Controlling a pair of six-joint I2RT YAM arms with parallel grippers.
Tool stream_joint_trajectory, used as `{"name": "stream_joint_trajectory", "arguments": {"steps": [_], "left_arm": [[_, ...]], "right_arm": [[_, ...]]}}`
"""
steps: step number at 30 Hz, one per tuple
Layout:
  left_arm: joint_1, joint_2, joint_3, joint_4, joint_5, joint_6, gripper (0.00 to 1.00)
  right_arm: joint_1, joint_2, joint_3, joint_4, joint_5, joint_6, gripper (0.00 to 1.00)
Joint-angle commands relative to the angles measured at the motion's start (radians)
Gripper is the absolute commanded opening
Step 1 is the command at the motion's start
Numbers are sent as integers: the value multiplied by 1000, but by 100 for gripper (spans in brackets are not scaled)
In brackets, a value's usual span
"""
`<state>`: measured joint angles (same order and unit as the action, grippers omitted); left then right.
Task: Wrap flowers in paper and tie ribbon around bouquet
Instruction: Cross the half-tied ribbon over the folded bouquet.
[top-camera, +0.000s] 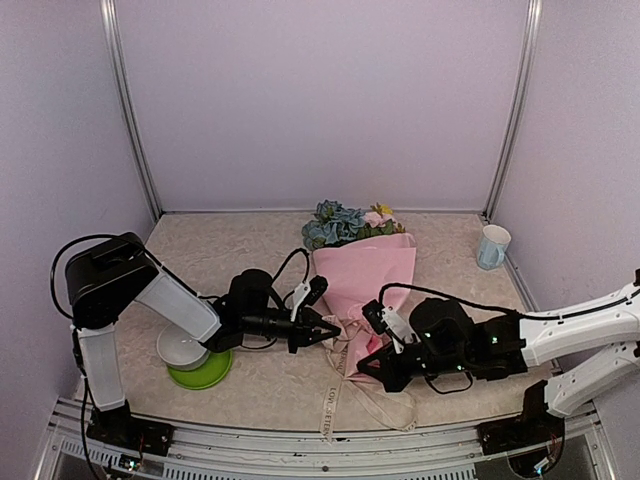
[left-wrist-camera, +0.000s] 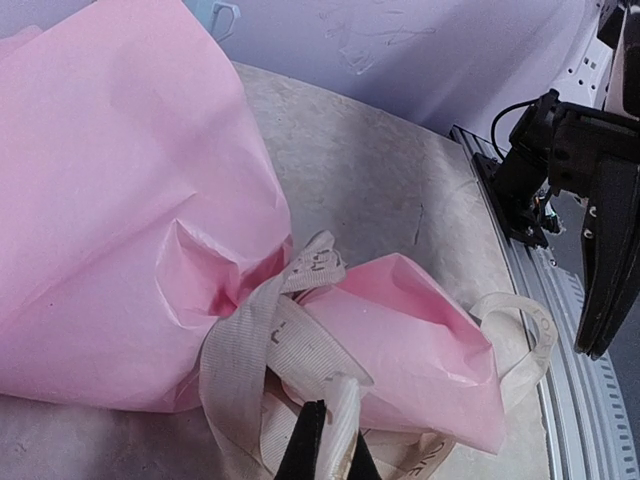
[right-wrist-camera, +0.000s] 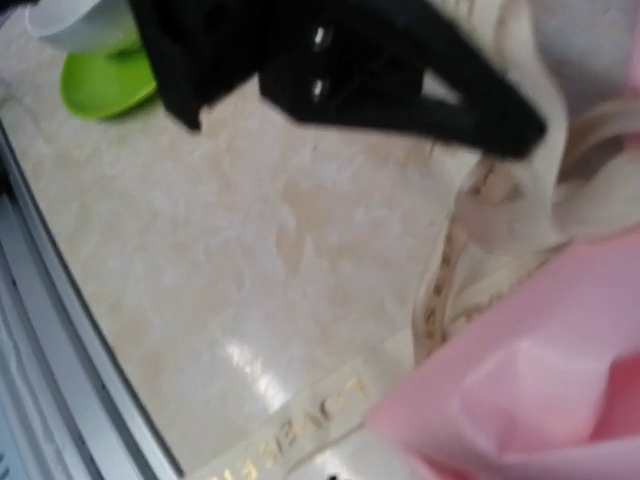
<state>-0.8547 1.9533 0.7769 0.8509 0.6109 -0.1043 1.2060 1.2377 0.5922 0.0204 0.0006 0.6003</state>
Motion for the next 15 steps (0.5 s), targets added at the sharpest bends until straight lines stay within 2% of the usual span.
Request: {"name": "stream_joint_trajectory", "arguments": {"steps": [1, 3, 5, 12, 15], "left_arm": [[-5, -21, 20, -9, 13, 4, 0], [-6, -20, 21, -9, 13, 3, 0], [-6, -22, 21, -11, 13, 4, 0], [-7, -21, 30, -29, 15, 10, 0], [-7, -16, 36, -33, 17, 10, 0]], "right_arm": [[5, 14, -40, -67, -15, 20, 11], [17, 53, -44, -87, -13, 29, 25], [49, 109, -17, -108, -1, 18, 32], [133, 271, 89, -230, 83, 15, 40], [138, 324, 120, -251, 112, 18, 40]]}}
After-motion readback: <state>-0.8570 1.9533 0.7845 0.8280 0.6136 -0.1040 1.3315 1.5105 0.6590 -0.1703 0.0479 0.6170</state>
